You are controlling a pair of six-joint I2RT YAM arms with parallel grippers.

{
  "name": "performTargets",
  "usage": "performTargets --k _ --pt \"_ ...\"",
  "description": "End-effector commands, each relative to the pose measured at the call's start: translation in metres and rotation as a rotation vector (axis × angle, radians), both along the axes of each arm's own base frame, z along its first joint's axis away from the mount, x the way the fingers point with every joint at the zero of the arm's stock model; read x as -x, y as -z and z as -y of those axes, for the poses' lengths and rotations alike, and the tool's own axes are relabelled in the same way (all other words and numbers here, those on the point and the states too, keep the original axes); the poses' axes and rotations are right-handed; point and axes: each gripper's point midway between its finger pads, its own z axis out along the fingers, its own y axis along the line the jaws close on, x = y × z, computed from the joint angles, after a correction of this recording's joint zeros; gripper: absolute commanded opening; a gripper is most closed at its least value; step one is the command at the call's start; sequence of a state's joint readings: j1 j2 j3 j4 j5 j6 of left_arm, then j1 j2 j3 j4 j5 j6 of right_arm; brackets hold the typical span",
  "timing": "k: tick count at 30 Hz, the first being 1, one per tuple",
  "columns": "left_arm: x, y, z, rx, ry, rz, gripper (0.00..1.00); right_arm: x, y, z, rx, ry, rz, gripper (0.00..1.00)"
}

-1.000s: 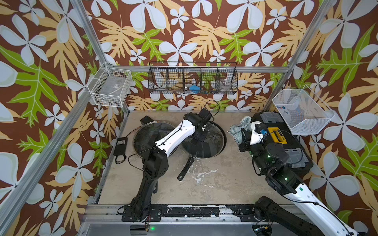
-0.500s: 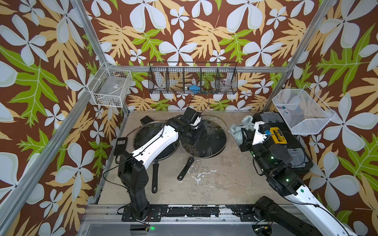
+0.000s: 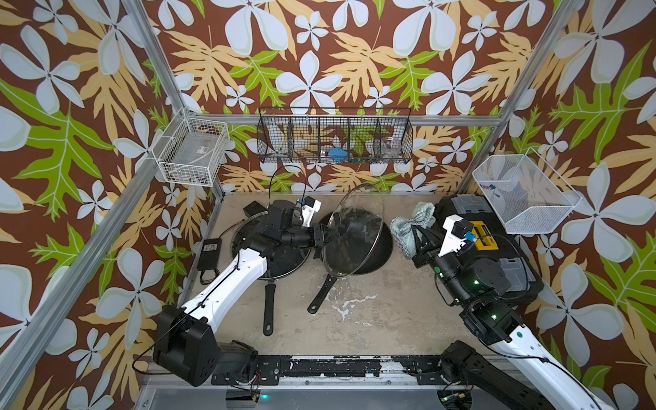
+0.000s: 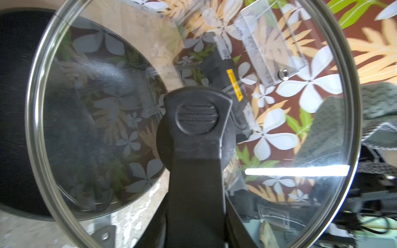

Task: Wipe the pot lid with a cloth
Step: Pick up the pot lid from the cooking pot, then wipe the pot lid.

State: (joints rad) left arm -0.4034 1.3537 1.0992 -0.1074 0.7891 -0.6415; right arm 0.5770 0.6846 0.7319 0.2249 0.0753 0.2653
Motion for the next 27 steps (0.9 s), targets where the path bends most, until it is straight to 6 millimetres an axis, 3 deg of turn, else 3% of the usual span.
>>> performTargets --k 1,12,20,23,27 --pt "0.023 -0.067 0.012 0.246 0.172 0.144 0.0 0.011 -0.021 -0.015 -0.094 -0.123 0.066 0.0" --pt "0.057 -0.103 0.007 0.489 0.3 0.11 0.0 0.038 -0.035 -0.062 -0.163 -0.465 0.133 0.0" --pt "0.05 -0.101 0.008 0.523 0.29 0.077 0.0 0.06 -0.046 -0.092 -0.139 -0.641 0.189 0.0" --pt "0.051 -0.099 0.009 0.518 0.296 0.072 0.0 0.059 -0.051 -0.101 -0.104 -0.638 0.2 0.0" --pt "0.056 -0.095 0.008 0.51 0.31 0.075 0.0 0.041 -0.061 -0.098 -0.108 -0.545 0.208 0.0"
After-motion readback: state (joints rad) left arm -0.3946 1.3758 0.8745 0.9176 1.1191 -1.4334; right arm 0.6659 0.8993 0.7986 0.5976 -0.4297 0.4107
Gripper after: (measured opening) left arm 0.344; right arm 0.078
